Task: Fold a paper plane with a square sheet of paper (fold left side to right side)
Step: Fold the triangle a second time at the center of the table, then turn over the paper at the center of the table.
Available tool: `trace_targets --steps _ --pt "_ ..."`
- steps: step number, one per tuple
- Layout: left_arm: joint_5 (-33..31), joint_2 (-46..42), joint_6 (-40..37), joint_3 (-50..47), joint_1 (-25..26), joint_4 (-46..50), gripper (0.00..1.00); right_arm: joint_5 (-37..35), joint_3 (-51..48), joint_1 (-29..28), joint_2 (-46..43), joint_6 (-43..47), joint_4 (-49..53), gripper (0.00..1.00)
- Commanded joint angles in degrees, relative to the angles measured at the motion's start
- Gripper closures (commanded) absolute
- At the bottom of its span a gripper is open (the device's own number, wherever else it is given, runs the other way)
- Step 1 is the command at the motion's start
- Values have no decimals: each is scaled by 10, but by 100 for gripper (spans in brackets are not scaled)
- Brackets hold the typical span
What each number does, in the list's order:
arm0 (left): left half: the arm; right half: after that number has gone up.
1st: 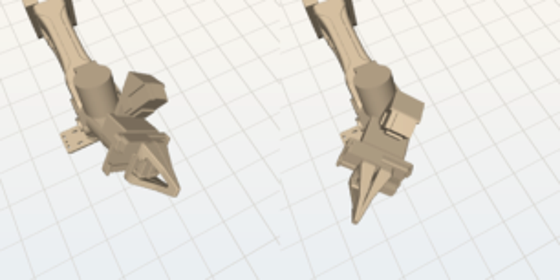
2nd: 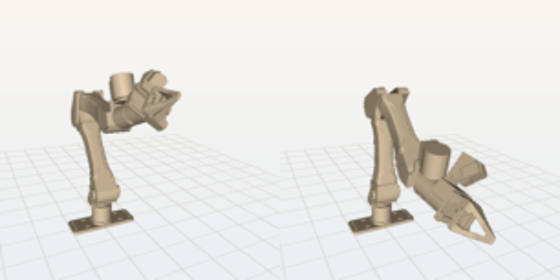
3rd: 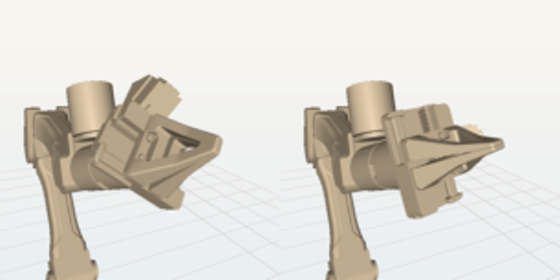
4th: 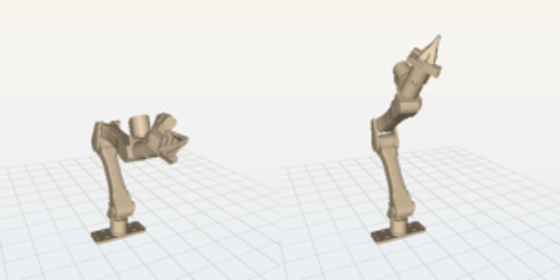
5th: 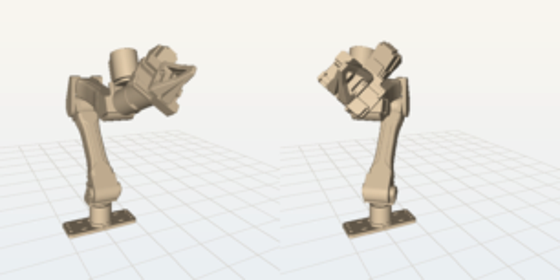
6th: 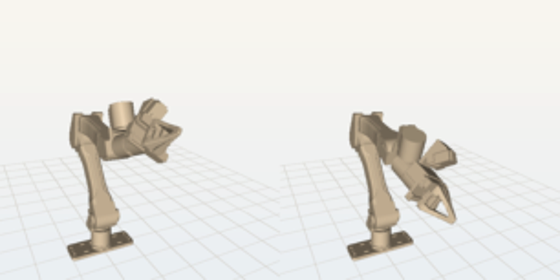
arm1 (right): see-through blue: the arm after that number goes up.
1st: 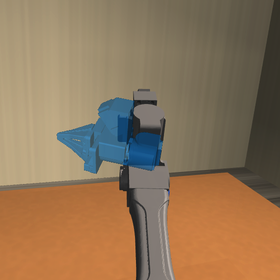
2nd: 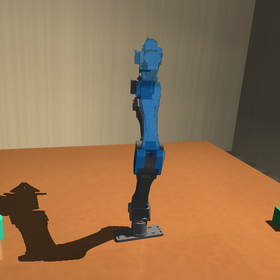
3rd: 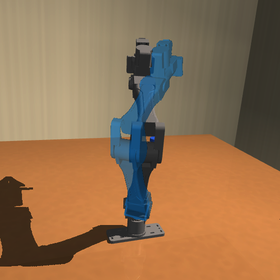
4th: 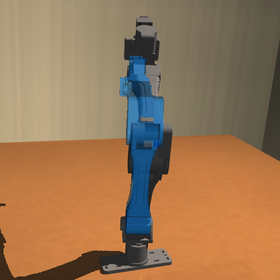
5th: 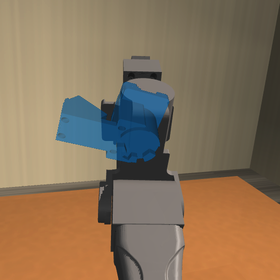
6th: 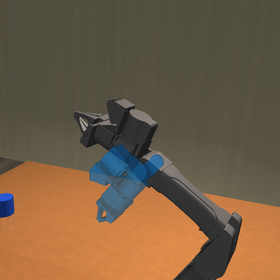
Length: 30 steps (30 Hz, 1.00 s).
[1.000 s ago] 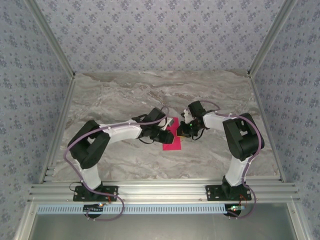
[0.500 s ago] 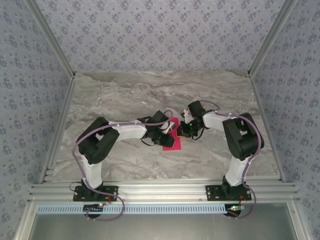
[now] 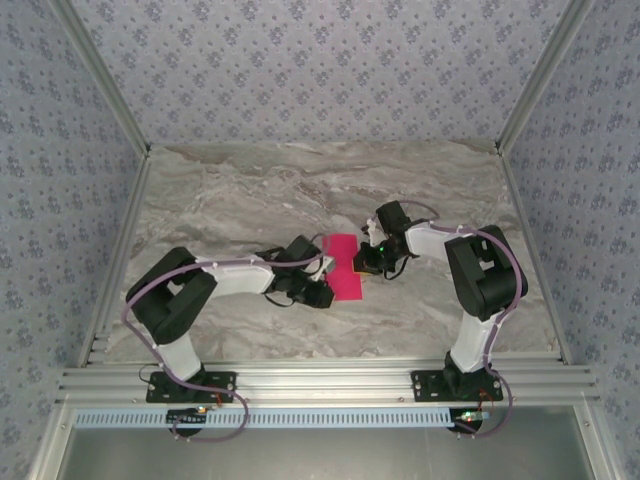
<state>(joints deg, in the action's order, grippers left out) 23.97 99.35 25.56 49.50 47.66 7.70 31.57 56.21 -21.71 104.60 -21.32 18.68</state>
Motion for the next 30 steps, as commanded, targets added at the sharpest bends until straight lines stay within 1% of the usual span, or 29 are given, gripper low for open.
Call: trace_targets --steps 1,3,4,5,8,10,14,16,19,24,30 --pt "-3 -31 4 -25 -10 54 81 -32 2 6 13 4 9 90" --pt "8 -50 9 -28 -26 46 80 -16 0 6 0 -4 -7 88" --pt "14 -60 12 -28 -34 39 78 -9 0 7 -9 -8 -17 86" --pt "19 -70 14 -27 -43 33 77 -2 -1 10 -17 -12 -29 82" --pt "33 -86 20 -19 -63 11 70 8 -16 18 -55 -25 -63 64" --pt "47 -85 27 -13 -76 -12 65 13 -29 26 -77 -34 -80 55" --pt "69 -58 43 11 -91 -57 56 14 -71 45 -128 -39 -100 41" --pt "75 -37 42 33 -91 -60 54 17 -93 54 -151 -40 -106 35" --pt "84 -1 43 59 -91 -71 53 36 -122 66 -177 -42 -116 32" --pt "87 53 45 91 -91 -81 53 64 -156 70 -197 -48 -133 32" --pt "72 70 40 100 -91 -73 57 82 -171 67 -191 -56 -146 32"
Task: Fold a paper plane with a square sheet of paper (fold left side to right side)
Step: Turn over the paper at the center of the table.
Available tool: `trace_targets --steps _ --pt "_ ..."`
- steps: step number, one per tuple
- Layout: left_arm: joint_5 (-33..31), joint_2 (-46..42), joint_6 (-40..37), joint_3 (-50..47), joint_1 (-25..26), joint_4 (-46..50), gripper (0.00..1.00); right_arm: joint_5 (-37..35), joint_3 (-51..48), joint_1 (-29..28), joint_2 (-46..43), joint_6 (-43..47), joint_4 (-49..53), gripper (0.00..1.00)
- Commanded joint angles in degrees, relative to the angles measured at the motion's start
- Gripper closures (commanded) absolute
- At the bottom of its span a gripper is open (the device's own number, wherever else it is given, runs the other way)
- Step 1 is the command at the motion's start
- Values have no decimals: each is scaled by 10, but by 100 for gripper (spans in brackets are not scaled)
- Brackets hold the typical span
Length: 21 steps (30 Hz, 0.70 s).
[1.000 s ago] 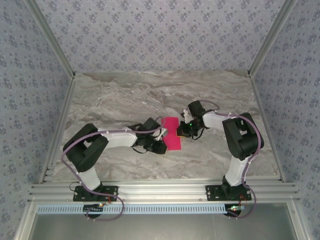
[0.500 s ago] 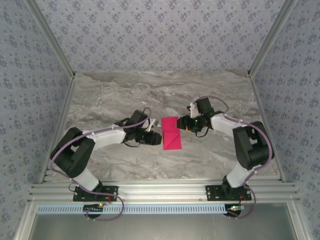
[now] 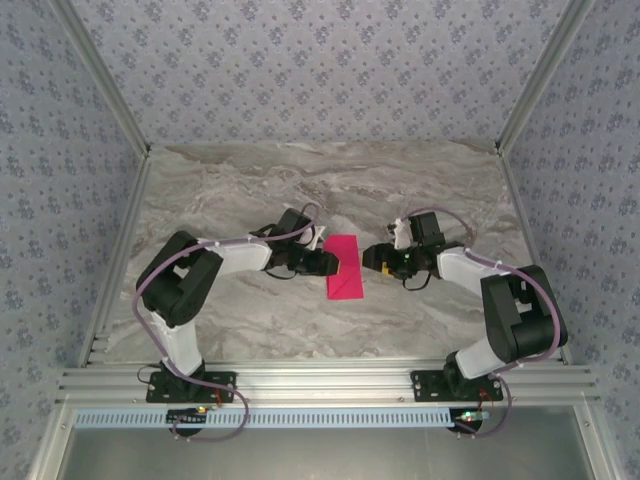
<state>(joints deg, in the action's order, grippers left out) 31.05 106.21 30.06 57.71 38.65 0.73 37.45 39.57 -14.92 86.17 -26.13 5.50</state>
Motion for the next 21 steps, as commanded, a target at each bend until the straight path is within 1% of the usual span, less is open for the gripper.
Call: trace_targets --steps 1,5,9,12,16,19,21 --pt "0 1 -7 18 -1 0 57 25 -5 -2 -5 -8 -14 32" --pt "-13 -5 -17 19 -1 17 55 28 2 -6 5 -7 -15 32" --pt "-12 -3 -18 19 -2 19 55 29 11 -13 19 -8 -14 32" --pt "-26 -4 -23 20 -2 33 49 27 18 -19 27 -9 -14 31" --pt "-34 -11 -23 18 -2 39 47 24 23 -23 33 -9 -12 31" --pt "-23 -14 -20 17 -2 33 48 24 26 -26 37 -9 -14 31" --pt "-7 -12 -13 16 -2 18 50 24 27 -28 40 -9 -13 31"
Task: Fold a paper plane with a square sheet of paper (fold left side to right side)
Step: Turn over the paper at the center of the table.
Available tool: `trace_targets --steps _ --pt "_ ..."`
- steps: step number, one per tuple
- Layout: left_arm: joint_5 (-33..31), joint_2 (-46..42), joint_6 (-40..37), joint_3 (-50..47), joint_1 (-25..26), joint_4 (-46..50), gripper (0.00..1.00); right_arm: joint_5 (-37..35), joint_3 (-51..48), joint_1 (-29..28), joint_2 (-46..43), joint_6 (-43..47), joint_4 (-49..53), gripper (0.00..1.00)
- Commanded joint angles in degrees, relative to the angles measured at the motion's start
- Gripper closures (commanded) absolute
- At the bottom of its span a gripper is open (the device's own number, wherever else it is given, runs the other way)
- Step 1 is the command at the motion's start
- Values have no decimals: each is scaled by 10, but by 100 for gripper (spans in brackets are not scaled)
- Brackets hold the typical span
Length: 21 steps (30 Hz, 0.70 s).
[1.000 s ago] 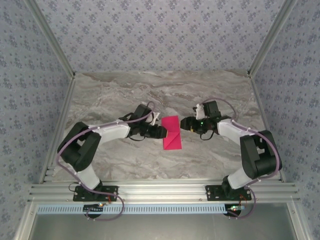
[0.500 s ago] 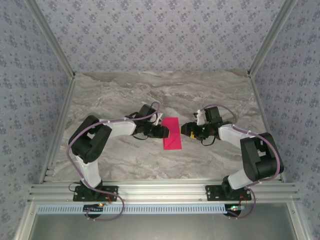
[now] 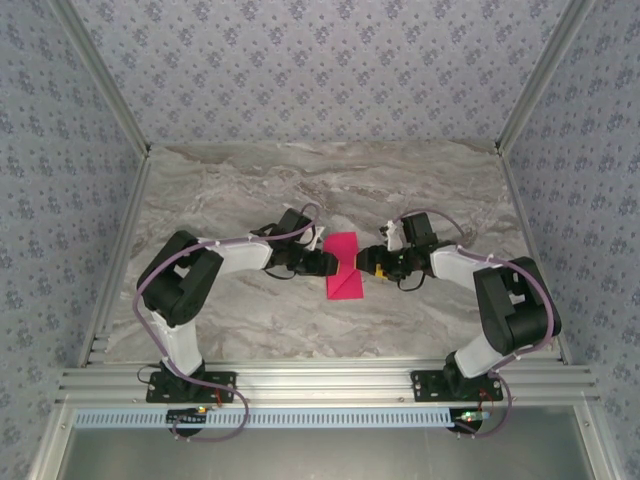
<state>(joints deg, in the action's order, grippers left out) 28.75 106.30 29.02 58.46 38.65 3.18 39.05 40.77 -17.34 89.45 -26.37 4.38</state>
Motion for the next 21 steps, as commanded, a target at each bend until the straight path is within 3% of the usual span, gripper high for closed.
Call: trace_targets --steps 1,13,21 --pt "21 -12 0 9 -2 -12 52 8 15 -5 8 -7 -3 31" --pt "18 -30 3 -2 -2 -20 83 48 19 -14 42 -40 -58 30" --pt "-1 -50 -2 -19 -2 -9 86 50 40 -38 87 -64 -94 33"
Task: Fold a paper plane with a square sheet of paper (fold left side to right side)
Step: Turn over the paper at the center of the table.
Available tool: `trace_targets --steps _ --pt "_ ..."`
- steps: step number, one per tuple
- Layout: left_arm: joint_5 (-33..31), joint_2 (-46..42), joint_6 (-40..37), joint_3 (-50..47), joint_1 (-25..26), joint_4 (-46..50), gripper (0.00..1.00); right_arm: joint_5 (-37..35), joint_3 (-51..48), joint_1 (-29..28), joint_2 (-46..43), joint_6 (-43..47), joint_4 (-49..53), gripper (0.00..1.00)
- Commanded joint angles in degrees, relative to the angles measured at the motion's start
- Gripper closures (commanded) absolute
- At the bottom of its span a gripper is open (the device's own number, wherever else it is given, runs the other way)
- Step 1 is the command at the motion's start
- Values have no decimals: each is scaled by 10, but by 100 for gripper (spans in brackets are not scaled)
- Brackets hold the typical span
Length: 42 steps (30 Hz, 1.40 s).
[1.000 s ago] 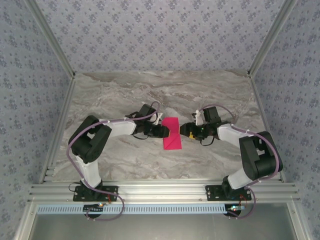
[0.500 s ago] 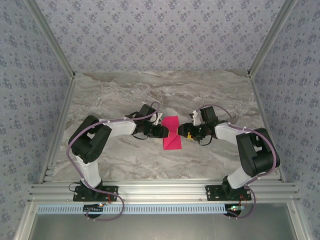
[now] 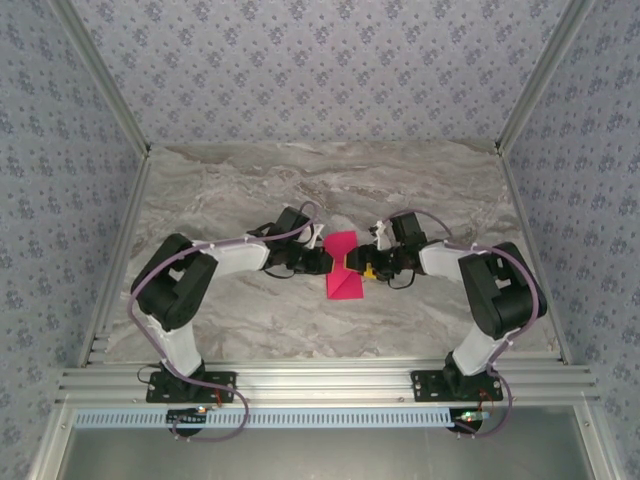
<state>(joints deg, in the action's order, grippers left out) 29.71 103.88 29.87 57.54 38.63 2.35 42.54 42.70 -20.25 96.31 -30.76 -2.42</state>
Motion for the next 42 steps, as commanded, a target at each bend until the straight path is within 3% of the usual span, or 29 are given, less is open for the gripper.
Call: trace_targets --steps 1,5,8,11,13,18,25,36,40,42 --pt "-13 -27 -11 -11 -2 0 86 17 23 -12 25 -23 -29 35" --pt "-23 -33 -10 -17 -2 4 84 30 29 -21 46 -41 -55 45" --pt "-30 -44 -6 -22 -5 4 77 37 36 -24 51 -46 -61 59" --pt "-28 -73 10 -37 -18 -6 64 37 42 -21 40 -41 -58 78" --pt "-19 -105 30 -51 -31 -23 53 41 43 -17 26 -38 -55 84" --pt "-9 -218 88 -80 -60 -42 34 66 48 3 -50 -45 -62 90" --pt "52 -347 175 -69 -83 -87 14 112 103 20 -162 -108 -92 89" --pt "117 -358 258 -39 -80 -215 14 140 226 -42 -209 -167 -116 87" --pt "129 -355 298 -47 -76 -290 24 139 238 -61 -208 -186 -134 86" --pt "124 -362 311 -50 -75 -313 35 135 237 -61 -209 -191 -134 86"
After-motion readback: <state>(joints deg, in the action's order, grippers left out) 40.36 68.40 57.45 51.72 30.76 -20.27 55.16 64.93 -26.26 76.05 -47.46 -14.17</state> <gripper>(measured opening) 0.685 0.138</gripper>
